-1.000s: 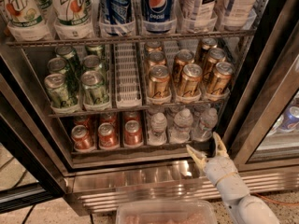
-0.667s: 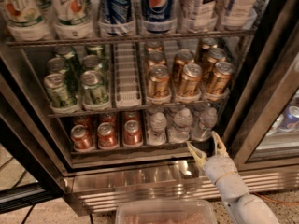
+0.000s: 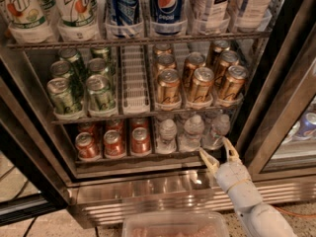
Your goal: Pick water bottle from bottom shelf of fridge
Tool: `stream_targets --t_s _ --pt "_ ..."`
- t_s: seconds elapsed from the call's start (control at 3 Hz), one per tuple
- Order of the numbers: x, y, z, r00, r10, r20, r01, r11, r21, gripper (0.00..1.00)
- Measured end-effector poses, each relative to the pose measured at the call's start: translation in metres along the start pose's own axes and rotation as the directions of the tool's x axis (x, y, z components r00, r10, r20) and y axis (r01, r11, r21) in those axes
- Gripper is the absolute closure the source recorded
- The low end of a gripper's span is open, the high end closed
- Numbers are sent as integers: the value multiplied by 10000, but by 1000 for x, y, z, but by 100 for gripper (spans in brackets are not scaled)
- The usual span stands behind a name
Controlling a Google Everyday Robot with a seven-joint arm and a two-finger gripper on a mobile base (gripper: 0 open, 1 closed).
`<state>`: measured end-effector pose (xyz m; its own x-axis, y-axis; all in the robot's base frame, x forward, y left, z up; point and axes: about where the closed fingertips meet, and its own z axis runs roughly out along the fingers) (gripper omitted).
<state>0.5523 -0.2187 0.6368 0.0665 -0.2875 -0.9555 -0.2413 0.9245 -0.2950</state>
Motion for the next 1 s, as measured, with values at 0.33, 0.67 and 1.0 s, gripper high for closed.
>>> stream_targets --t_s 0.33,0.67,1.0 --pt "-3 -1 0 10000 -2 2 2 10000 2 44" --pt "-7 -4 6 9999 -95 72 94 9999 129 44" --pt "-10 -5 6 9999 -97 74 96 9999 131 44"
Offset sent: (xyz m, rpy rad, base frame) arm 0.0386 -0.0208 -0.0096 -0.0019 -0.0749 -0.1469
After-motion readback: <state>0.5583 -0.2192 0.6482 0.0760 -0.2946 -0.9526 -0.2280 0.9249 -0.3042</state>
